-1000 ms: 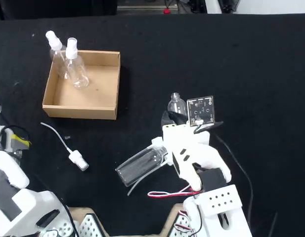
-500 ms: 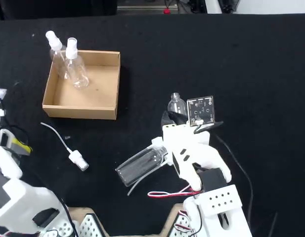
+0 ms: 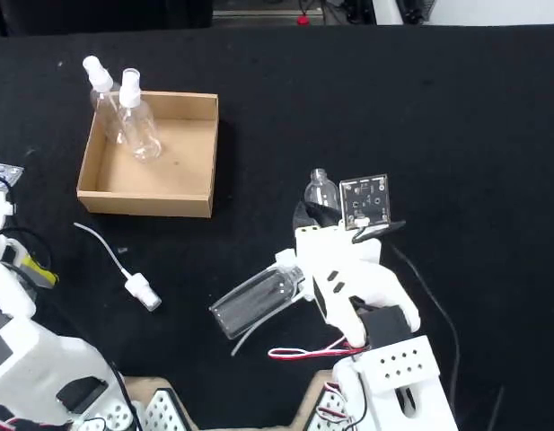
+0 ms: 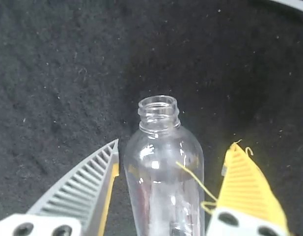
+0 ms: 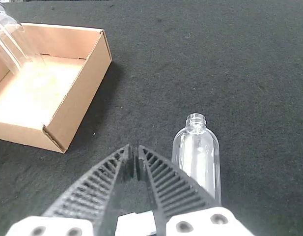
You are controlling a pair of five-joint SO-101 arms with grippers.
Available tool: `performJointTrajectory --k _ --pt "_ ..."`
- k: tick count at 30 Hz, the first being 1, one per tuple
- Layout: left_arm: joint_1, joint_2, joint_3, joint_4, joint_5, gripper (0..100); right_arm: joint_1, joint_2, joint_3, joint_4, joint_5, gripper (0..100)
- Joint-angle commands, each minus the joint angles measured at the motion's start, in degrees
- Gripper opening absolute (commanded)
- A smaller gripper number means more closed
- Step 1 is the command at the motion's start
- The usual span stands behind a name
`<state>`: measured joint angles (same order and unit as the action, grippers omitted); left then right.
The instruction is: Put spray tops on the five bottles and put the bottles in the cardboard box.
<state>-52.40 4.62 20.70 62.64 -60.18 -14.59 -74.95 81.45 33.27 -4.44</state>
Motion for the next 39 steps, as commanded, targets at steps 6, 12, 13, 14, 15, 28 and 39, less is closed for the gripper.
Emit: performJointTrajectory --k 6,12,13,14,15,28,39 --pt "-0.57 -0.18 -2.33 0.26 -2.81 27 -0.62 -1.01 -0.4 -1.41 -0.09 1.2" --pt "-0.75 -0.18 -1.8 0.35 -2.81 21 -0.62 -1.01 -0.4 -1.41 -0.09 1.2" --pt "-0.75 -0.18 -1.1 0.35 -2.9 21 -0.62 -1.01 -0.4 -1.41 -0.09 1.2" --pt "-0.66 -0.44 -0.48 0.35 -2.9 21 -0.62 -1.01 -0.4 -1.41 -0.09 1.2" --pt "-0.48 -0.7 0.13 0.35 -2.9 21 -0.62 -1.01 -0.4 -1.41 -0.09 1.2" --pt "-1.98 -0.44 -7.69 8.88 -7.74 31 -0.62 -1.01 -0.4 -1.41 -0.09 1.2" --pt "-1.98 -0.18 -6.02 11.25 -11.96 31 -0.62 -1.01 -0.4 -1.32 -0.09 1.2"
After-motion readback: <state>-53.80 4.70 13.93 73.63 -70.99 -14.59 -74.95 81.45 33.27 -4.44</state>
